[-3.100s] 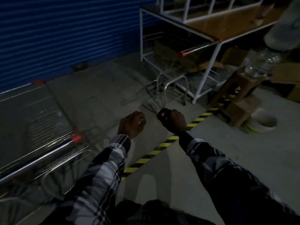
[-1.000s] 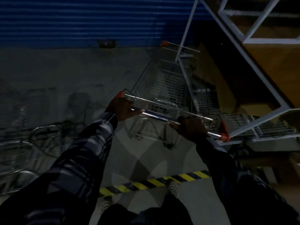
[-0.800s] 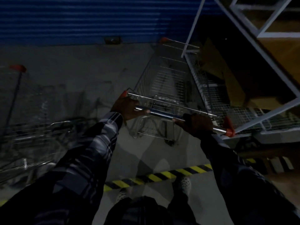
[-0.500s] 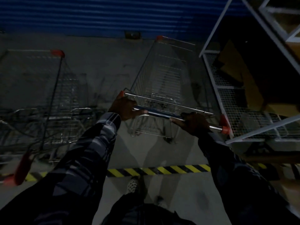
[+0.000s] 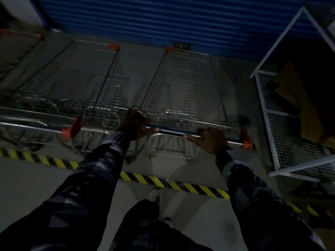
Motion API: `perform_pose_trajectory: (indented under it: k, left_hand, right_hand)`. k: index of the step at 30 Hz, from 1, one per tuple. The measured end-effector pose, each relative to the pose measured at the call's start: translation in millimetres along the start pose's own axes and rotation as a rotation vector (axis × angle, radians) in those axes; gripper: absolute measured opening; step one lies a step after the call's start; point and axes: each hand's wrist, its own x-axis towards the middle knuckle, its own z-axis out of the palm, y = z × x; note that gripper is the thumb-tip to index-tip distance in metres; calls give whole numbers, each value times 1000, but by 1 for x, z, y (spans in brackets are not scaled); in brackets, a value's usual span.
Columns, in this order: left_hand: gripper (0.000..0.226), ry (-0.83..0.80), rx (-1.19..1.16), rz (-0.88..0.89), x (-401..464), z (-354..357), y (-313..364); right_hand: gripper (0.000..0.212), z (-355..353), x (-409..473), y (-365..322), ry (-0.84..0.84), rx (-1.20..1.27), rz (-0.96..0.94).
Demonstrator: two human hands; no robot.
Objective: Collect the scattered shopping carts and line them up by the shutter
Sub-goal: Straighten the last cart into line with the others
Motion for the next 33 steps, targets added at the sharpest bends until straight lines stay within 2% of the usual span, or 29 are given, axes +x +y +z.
perform_pose_trajectory:
  k: [3,6,9,11,15,19,23,26,29,33]
  left_hand:
    - [86,-95,-282,-127,-39,-2,1]
    - [100,-156,22,-116,-72,-13,8]
    - [102,-129,-16,-255,-112,-27,20]
    - [96,-45,21,-247,-140,-29,25]
    - [99,217,38,-208,-193,-26,25]
    - [77,287,49,-125,-229,-20,6]
    - [74,408,41,-108,-266,-23,6]
    - [86,274,66,-122,-289,-20,4]
    - [97,131,83,-164,-294,-20,2]
    - [93,150,91,-134,-287,-25,1]
  right_hand:
    - [76,4,-26,-22,17,-18,-33]
    - [78,8,-53,-44,50,1,-60]
    - [74,9,-82,-66,67,-43,-73]
    - [71,13,-100,-79,81,-97,-90]
    - [77,23,-132,-107,80,-133,-66]
    - [77,28,-164,-146,104,-129,-15]
    - [70,35,-192,-170,299,-177,-93]
    - [59,45,-211,-182,372,-197,-167]
    - [67,43,-217,-190,318,-169,-75]
    - [69,39,-211,-189,279,-170,-55]
